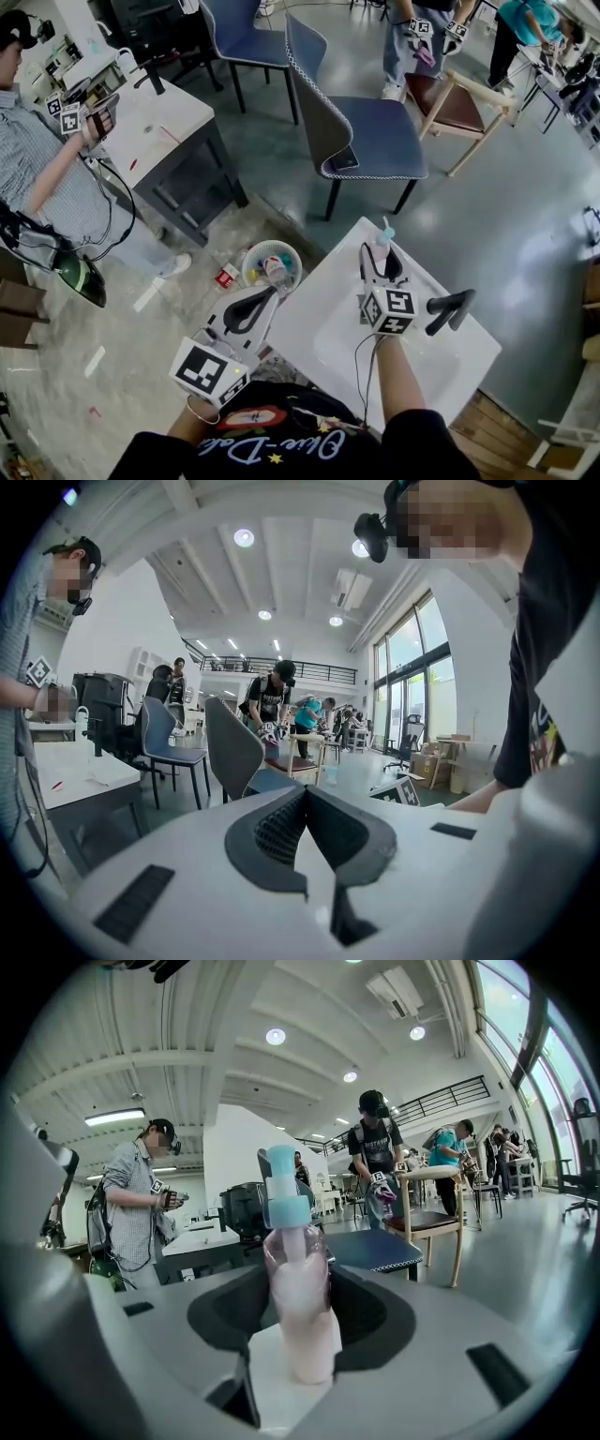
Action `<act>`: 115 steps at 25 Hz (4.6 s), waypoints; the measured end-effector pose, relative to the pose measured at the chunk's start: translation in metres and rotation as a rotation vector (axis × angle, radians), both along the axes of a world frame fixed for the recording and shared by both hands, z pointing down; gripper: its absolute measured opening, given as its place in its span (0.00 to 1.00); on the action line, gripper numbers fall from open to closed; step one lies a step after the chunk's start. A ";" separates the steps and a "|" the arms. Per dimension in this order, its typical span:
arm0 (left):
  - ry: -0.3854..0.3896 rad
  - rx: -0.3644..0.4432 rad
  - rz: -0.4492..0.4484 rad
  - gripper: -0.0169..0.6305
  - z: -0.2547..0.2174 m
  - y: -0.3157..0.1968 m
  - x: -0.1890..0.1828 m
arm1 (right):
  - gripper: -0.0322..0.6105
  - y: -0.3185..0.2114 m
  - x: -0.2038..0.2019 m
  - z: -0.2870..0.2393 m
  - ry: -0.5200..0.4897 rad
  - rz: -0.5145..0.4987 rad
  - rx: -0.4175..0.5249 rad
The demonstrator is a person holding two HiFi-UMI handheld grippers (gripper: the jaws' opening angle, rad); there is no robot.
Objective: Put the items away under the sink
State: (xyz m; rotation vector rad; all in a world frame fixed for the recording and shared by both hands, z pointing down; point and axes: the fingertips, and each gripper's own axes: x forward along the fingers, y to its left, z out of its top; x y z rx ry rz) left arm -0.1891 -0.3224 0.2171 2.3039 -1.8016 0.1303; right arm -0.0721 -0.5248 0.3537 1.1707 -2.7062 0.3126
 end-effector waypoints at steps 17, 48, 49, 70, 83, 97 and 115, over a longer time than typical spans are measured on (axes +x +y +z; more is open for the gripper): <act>-0.005 0.019 -0.003 0.04 -0.008 0.011 0.005 | 0.36 0.006 0.015 -0.006 -0.025 0.031 -0.045; 0.011 0.043 0.043 0.04 -0.013 0.022 0.028 | 0.34 0.052 0.028 -0.050 -0.122 -0.050 0.016; 0.011 0.044 0.043 0.04 -0.013 0.023 0.028 | 0.34 0.053 0.028 -0.051 -0.125 -0.054 0.019; 0.014 0.064 0.076 0.04 -0.022 0.033 0.052 | 0.34 0.089 0.038 -0.096 -0.170 -0.110 0.105; 0.009 0.082 0.102 0.04 -0.031 0.048 0.079 | 0.34 0.117 0.060 -0.126 -0.211 -0.131 0.151; -0.003 0.086 0.116 0.04 -0.031 0.064 0.109 | 0.34 0.141 0.089 -0.139 -0.235 -0.142 0.180; -0.009 0.079 0.111 0.04 -0.030 0.066 0.108 | 0.34 0.146 0.090 -0.117 -0.204 -0.147 0.142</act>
